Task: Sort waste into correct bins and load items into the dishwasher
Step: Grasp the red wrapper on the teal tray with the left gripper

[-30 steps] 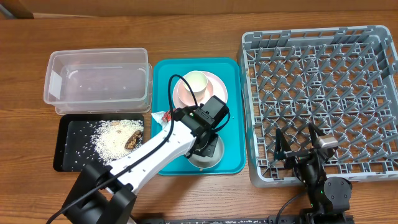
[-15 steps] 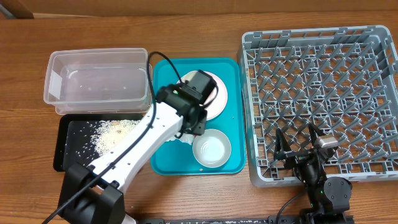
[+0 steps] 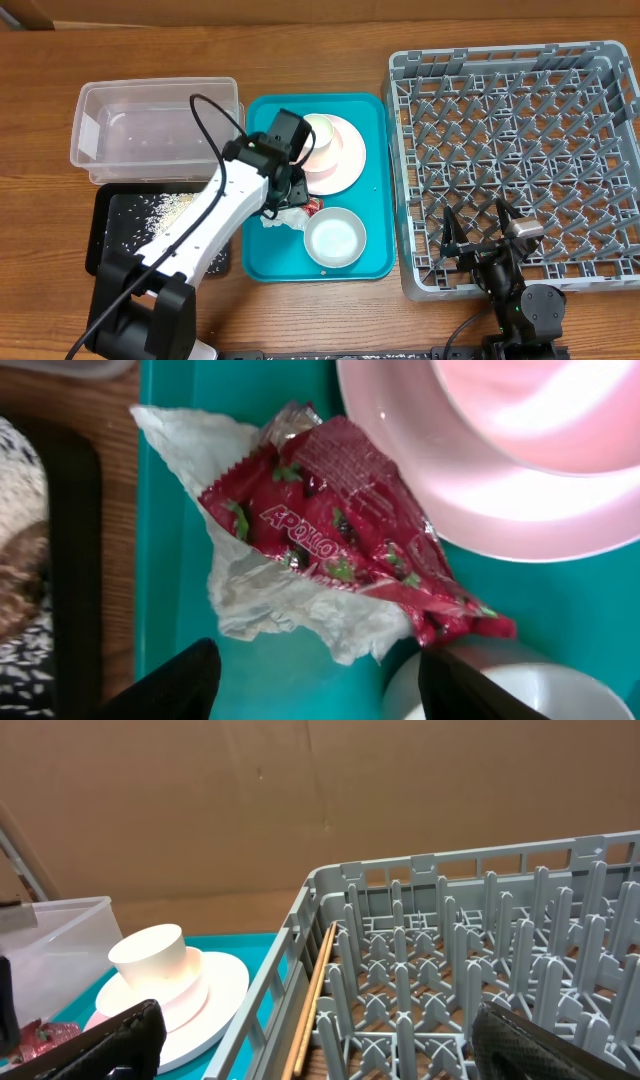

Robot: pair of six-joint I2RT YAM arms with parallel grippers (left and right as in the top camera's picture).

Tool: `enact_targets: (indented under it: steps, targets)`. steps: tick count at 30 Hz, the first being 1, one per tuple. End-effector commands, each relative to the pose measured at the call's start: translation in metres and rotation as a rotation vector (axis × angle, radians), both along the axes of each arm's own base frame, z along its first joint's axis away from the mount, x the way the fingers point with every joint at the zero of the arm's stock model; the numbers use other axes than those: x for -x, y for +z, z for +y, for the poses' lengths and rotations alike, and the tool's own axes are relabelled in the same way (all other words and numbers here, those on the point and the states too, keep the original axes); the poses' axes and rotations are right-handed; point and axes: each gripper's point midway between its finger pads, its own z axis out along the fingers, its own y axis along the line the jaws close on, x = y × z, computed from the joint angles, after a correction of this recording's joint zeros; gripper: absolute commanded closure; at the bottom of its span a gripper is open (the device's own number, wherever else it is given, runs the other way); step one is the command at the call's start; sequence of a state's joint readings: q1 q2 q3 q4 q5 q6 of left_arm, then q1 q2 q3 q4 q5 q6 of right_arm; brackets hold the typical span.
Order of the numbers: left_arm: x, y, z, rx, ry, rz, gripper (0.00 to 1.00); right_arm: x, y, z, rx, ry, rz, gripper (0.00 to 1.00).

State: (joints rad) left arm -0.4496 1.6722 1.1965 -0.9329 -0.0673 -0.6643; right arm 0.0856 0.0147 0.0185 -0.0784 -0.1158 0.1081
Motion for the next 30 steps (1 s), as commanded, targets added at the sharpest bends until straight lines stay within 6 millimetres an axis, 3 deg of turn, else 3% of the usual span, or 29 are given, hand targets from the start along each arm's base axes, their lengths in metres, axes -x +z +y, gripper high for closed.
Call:
enact_targets:
  steps: [1, 16, 30]
  targets:
    - [0.002, -0.01, 0.003, 0.018, 0.088, 0.01, 0.35, 0.0, -0.001, -0.001, 0.0, -0.005, -0.006, 0.0]
    - [-0.014, -0.027, 0.014, 0.036, 0.251, -0.074, 0.39, 0.0, -0.001, -0.001, 0.0, -0.005, -0.006, 0.0]
    - [-0.025, -0.03, 0.018, 0.032, 0.308, -0.136, 0.6, 0.0, -0.001, -0.001, 0.0, -0.005, -0.006, 0.0]
